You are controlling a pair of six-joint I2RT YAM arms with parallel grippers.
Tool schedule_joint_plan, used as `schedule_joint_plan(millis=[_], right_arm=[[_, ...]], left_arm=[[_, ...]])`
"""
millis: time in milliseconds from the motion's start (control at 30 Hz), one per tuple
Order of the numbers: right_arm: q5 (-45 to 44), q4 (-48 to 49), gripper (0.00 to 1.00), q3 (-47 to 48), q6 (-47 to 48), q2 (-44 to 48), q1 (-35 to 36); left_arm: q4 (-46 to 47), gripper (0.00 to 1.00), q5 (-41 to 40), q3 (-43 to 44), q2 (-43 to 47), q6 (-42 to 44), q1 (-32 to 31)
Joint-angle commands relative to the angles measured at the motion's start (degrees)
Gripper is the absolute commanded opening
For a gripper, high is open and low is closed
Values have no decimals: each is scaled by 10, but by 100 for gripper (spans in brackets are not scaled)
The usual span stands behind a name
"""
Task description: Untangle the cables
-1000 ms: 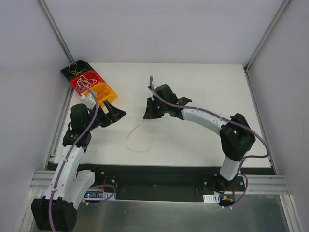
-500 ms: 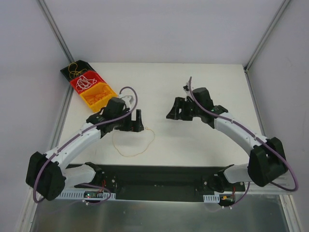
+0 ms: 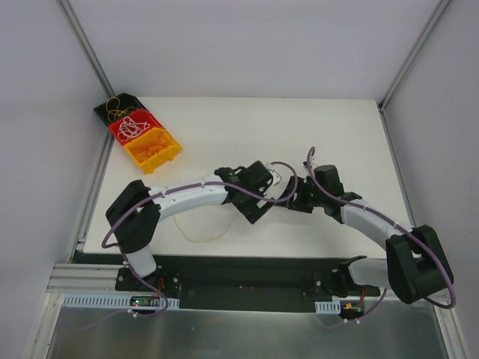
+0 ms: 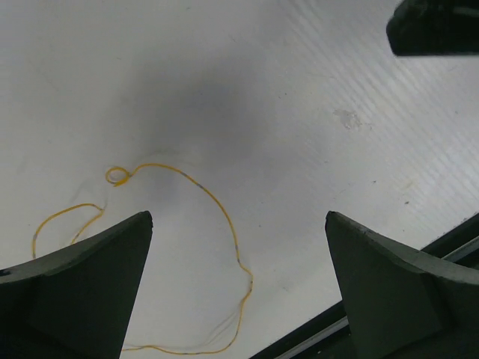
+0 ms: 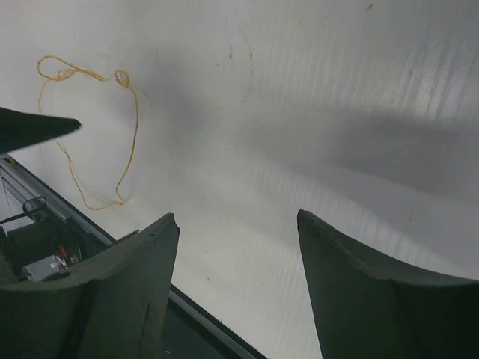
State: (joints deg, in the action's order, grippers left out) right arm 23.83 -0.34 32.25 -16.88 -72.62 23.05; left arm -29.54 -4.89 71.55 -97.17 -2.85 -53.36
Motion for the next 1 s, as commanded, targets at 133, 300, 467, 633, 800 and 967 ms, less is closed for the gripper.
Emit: schedule_joint_plan(millis=[133, 300, 467, 633, 800, 967], right_arm=[[38, 100, 67, -32, -21, 30, -42], [48, 108, 66, -25, -25, 5, -46], [46, 111, 66, -29, -25, 10, -47], [48, 113, 66, -30, -24, 9, -46], [49, 115, 66, -29, -25, 7, -47], [51, 116, 65, -29, -25, 4, -46]], left_arm=[[-80, 99, -157, -11, -38, -25, -39], [-82, 99, -237, -29, -50, -2, -36], [-79, 99, -240, -16, -54, 16, -11], [-75, 99, -231, -12, -59, 47, 32], [-68, 99, -139, 8, -70, 95, 70], [-65, 93, -46, 38, -96, 112, 113]])
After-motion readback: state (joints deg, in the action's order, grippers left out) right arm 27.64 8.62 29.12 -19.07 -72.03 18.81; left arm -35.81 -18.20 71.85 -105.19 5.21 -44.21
